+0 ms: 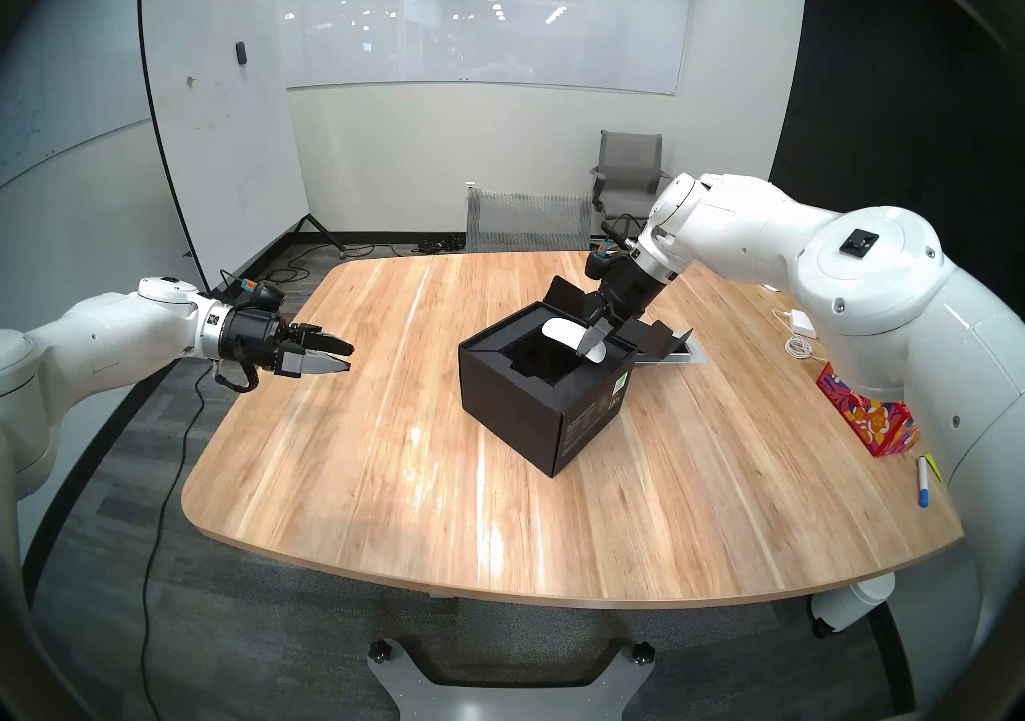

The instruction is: Open the box and place the mouse inside

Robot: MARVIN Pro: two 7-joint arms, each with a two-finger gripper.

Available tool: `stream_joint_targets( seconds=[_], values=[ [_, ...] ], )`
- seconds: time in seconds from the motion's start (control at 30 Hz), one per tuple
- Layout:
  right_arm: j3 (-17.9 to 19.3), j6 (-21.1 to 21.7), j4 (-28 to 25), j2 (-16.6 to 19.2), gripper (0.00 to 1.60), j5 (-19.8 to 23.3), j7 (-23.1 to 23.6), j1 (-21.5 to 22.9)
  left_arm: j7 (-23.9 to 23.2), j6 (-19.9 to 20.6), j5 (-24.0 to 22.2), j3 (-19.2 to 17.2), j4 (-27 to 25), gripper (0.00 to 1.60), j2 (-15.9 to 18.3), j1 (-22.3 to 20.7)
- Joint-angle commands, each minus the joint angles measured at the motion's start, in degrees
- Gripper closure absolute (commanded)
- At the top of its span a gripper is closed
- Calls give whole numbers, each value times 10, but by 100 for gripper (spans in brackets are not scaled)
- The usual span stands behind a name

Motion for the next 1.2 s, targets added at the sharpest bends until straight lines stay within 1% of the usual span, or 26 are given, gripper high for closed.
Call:
stream_joint_targets(
  seconds=[0.0,0.13,0.4,0.67,1.17],
  values=[
    [6,-9,43,-20,160,2,17,0,-3,1,-4,-5,-1,0,1,-10],
    [17,-22,52,-23,160,9,23,-5,-3,1,-4,-5,-1,0,1,-10],
    [21,-27,72,-34,160,6,41,-15,-3,1,-4,-5,-1,0,1,-10],
    [26,-32,87,-38,160,6,48,-31,-3,1,-5,-5,-1,0,1,-10],
    [27,-29,96,-40,160,0,53,-45,-3,1,-4,-5,-1,0,1,-10]
  ],
)
